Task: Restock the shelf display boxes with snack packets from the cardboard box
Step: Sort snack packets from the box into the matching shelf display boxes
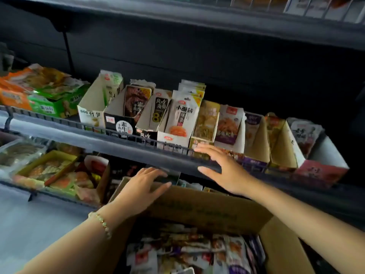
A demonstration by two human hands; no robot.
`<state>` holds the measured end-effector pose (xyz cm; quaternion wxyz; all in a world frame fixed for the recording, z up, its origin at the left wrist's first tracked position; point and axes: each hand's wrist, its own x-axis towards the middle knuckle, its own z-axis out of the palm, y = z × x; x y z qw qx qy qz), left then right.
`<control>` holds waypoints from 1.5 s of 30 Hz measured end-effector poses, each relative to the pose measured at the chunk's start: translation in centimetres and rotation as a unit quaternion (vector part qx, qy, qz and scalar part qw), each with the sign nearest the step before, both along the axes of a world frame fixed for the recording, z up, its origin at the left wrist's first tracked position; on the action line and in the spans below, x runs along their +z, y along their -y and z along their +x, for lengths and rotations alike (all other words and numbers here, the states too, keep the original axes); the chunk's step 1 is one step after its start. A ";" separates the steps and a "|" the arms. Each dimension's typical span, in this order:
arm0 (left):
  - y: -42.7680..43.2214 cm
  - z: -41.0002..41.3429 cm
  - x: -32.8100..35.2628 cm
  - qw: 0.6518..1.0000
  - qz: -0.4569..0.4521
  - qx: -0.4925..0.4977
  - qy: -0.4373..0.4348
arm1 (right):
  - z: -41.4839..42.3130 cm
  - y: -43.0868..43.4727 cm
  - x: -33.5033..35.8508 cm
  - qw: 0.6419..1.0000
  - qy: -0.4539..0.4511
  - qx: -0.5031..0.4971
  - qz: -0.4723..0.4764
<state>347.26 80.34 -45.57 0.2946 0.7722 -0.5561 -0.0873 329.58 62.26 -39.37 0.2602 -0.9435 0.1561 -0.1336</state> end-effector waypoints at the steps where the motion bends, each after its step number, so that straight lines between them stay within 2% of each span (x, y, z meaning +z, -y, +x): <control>1: -0.8 -0.8 -1.2 1.000 0.023 -0.013 0.009 | -1.4 -1.1 -1.9 0.999 -0.028 0.008 0.027; 4: -1.9 -3.2 -3.5 0.996 0.039 -0.030 0.070 | -5.1 -3.6 -7.9 0.990 -0.116 0.015 0.079; 7: -2.2 -5.4 -5.0 0.995 0.023 -0.044 0.085 | -7.8 -5.4 -13.3 0.978 -0.187 0.019 0.090; 10: -2.3 -6.9 -7.2 0.982 0.141 -0.080 0.100 | -9.5 -5.6 -16.7 0.964 -0.240 -0.005 0.111; 12: -2.1 -7.6 -8.6 0.966 0.230 -0.095 0.064 | -9.9 -5.0 -17.7 0.956 -0.261 -0.035 0.128; 14: -1.7 -7.8 -9.9 0.957 0.270 -0.098 0.031 | -9.7 -4.5 -18.1 0.956 -0.252 -0.062 0.138; 18: -0.1 -7.2 -12.1 0.952 0.286 -0.095 0.050 | -9.1 -4.6 -19.0 0.966 -0.211 -0.095 0.112; 22: 1.6 -6.7 -14.0 0.948 0.302 -0.085 0.047 | -9.1 -4.4 -19.4 0.976 -0.190 -0.107 0.005; 24: 2.2 -6.5 -14.9 0.946 0.310 -0.070 0.060 | -9.0 -3.9 -19.6 0.973 -0.204 -0.104 -0.019; 28: 2.8 -6.3 -16.1 0.948 0.305 -0.059 0.066 | -8.6 -3.5 -20.5 0.959 -0.256 -0.115 0.046; 34: 2.4 -6.3 -17.0 0.943 0.308 -0.089 0.090 | -7.4 -3.3 -21.6 0.942 -0.312 -0.109 0.048; 37: 1.4 -6.6 -17.5 0.945 0.303 -0.107 0.060 | -7.0 -3.2 -22.2 0.947 -0.277 -0.122 0.108; 40: 0.9 -6.0 -17.5 0.958 0.267 -0.092 -0.042 | -6.7 -3.4 -22.7 0.932 -0.280 -0.131 0.191; 45: 1.3 -5.1 -17.7 0.948 0.296 -0.097 -0.065 | -6.5 -4.2 -23.9 0.919 -0.266 -0.171 0.237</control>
